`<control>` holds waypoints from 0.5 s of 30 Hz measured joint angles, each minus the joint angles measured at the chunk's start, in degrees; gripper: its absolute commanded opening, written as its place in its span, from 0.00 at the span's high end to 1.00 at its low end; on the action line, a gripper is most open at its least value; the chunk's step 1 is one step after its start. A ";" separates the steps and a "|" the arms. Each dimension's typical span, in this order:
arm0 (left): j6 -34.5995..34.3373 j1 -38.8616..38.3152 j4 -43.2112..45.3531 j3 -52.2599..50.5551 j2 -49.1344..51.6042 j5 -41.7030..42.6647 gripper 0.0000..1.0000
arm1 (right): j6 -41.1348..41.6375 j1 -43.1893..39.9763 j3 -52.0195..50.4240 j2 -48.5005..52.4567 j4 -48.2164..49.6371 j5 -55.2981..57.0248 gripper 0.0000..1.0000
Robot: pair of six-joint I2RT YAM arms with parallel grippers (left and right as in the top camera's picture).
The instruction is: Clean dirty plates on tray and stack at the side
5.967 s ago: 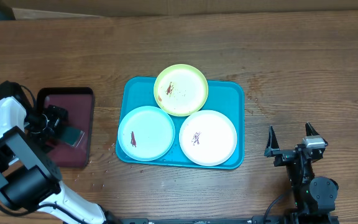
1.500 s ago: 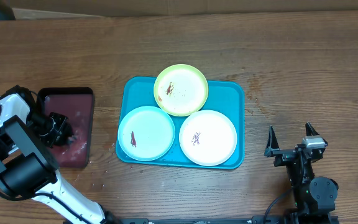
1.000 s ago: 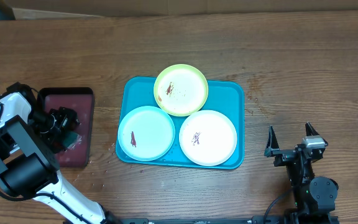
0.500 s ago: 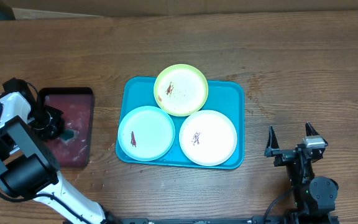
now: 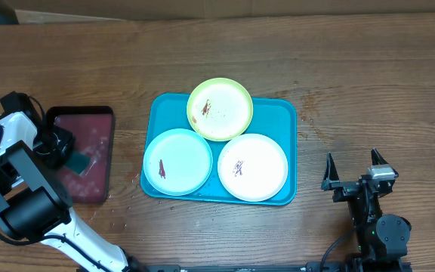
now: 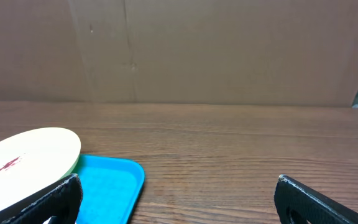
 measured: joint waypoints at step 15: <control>0.17 0.68 -7.02 0.20 0.02 4.00 0.02 | 0.00 0.02 0.00 0.02 0.02 0.02 0.00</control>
